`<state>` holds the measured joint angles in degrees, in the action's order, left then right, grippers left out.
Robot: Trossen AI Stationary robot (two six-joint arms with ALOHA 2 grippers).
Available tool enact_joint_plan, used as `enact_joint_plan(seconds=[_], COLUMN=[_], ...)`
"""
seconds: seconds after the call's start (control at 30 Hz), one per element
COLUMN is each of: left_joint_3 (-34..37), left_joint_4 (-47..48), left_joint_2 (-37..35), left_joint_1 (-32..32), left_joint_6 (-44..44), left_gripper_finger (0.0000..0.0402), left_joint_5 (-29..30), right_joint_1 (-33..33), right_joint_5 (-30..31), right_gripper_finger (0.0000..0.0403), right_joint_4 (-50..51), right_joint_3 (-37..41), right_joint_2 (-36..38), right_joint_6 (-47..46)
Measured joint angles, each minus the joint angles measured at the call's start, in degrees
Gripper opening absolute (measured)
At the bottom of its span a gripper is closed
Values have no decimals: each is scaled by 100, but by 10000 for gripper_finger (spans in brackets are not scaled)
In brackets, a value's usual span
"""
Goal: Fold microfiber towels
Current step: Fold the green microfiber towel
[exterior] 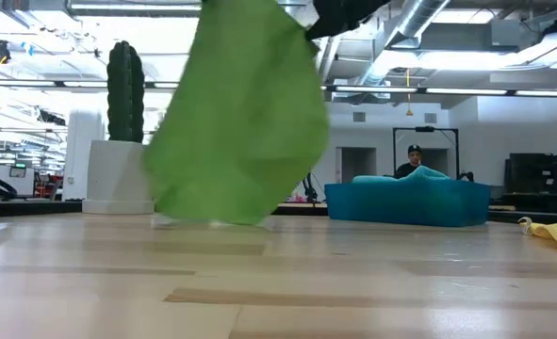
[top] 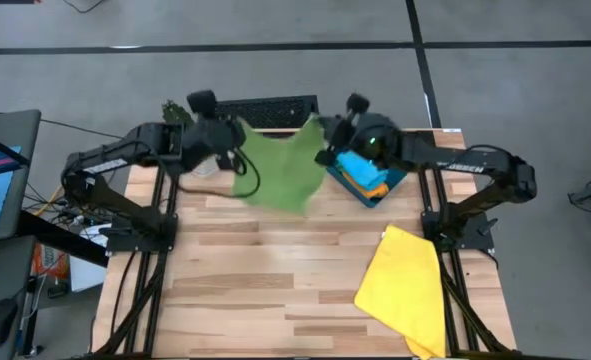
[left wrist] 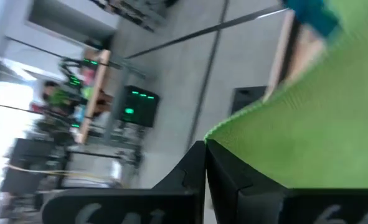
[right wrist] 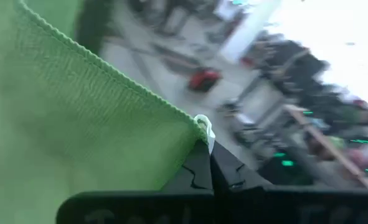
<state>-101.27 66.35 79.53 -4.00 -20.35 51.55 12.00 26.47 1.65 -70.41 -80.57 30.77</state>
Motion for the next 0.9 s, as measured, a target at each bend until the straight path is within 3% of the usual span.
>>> enact_joint_plan(seconds=[0.23,0.4,0.47,0.63,0.77,0.83,0.9], left_joint_3=[0,0,-2,1,2,2,2], left_joint_4=[-889,-343,149,1535,1657,1388,1266], left_joint_2=[-14,-70,-118,-164,-176,-168,-168], left_joint_1=[-685,-474,-270,169,365,377,365], left_joint_6=[-1552,-1086,-547,361,371,76,-126], left_gripper_finger=[0,0,0,0,0,0,0], left_joint_5=[101,80,-532,-2927,-4582,-4962,-4287], right_joint_1=[344,-88,-406,-1289,-1741,-1781,-1658], right_joint_5=[-36,-69,-97,-125,-514,-431,152], right_gripper_finger=[1,1,1,1,1,1,1], right_joint_4=[-144,740,1258,2122,2147,2035,1808], right_joint_3=[-2,-2,-2,-2,-2,0,-1], right_joint_2=[490,878,984,1192,1256,1251,1208], right_joint_6=[271,-137,-398,-763,-425,-242,-229])
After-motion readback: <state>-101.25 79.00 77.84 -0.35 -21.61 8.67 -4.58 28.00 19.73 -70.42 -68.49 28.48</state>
